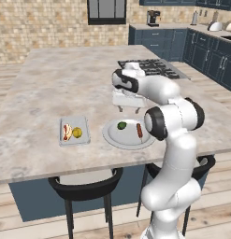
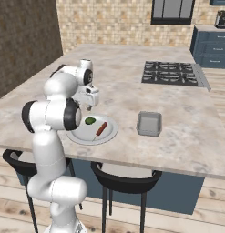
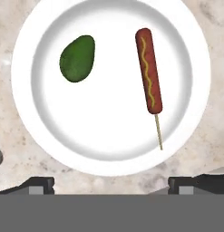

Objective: Place one cooked food and one vegetable from the large plate to each tupperware container.

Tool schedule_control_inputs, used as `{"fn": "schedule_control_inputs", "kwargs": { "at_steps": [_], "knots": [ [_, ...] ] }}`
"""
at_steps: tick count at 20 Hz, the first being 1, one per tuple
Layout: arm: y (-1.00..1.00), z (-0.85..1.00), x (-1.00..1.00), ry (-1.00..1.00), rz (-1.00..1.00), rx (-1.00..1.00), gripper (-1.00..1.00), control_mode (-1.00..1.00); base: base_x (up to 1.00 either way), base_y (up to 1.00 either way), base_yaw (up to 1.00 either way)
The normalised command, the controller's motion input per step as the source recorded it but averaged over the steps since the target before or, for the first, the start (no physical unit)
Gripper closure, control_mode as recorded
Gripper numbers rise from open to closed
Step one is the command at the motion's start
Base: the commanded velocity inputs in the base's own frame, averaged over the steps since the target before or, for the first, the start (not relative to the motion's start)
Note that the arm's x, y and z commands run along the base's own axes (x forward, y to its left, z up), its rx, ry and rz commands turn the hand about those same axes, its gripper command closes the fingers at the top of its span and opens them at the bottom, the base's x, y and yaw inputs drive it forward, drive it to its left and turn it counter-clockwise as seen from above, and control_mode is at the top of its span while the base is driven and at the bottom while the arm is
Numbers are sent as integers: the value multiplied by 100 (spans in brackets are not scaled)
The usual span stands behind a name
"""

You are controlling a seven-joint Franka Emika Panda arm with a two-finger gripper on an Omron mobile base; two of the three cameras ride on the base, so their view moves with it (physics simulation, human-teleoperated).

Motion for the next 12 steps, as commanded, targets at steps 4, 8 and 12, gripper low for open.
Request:
{"fn": "schedule_control_inputs", "kwargs": {
  "at_steps": [4, 8, 12],
  "knots": [
    [-76, 23, -37, 0, 16, 0, -100, -100, 0, 0, 0],
    [-50, -33, -10, 2, 15, 0, -100, -100, 0, 0, 0],
    [-33, -34, -41, -7, 7, 3, -100, -100, 0, 0, 0]
  ]
}}
